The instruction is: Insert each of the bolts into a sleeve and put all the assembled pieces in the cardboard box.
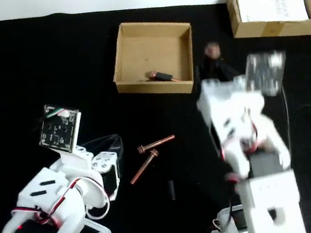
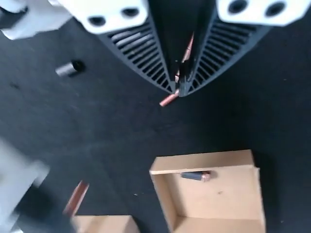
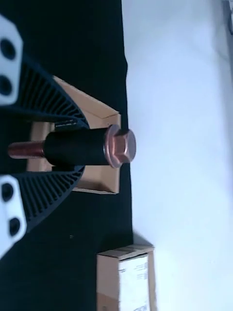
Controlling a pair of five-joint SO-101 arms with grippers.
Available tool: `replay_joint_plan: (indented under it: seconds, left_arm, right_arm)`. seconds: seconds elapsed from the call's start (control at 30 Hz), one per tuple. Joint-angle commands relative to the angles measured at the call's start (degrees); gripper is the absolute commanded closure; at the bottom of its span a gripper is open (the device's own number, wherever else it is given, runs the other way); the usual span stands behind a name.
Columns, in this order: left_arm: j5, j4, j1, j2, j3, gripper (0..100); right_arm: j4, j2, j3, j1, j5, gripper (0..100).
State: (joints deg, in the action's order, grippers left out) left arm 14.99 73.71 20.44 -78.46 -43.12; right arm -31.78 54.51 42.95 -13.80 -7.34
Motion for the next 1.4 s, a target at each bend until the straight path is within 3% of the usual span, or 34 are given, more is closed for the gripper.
replay_joint_plan:
  seconds: [0.0,0.17,0.33,0.57,0.83,1.0,1.1,1.2,1.37]
  left_arm:
    - [-0.4,-9.4,-5.0,-7.2,-13.1,97]
    - [-0.4,-22.2,-13.9,-20.8,-33.4,97]
    - [-1.5,-23.8,-17.9,-25.8,-46.4,97]
    - [-1.1,-24.8,-22.2,-25.2,-54.3,97]
    - [-1.6,-24.7,-23.9,-25.5,-54.0,97]
    - [-1.6,-24.6,-23.5,-25.5,-54.0,97]
    - [-1.6,-24.6,-23.5,-25.5,-54.0,97]
    - [-1.6,-23.9,-23.5,-25.5,-54.0,97]
    - [-1.6,-23.9,-23.6,-25.4,-54.0,97]
  right_arm:
    - [0.9,-18.1,-18.4,0.5,4.7,99.1]
    - [0.8,-36.7,-33.0,-0.1,16.5,99.1]
    - [0.9,-50.9,-43.3,-3.1,31.1,99.1]
    - [1.1,-66.9,-51.3,-5.8,51.9,99.1]
    - [1.2,-82.4,-59.0,-6.6,68.6,99.1]
    - [0.6,-86.0,-59.9,-6.6,69.6,97.5]
    - [-4.6,-85.9,-60.4,-7.4,68.8,90.3]
    - [-9.5,-83.9,-62.2,-8.7,63.4,88.2]
    - [-22.2,-72.3,-63.4,-8.9,47.9,91.4]
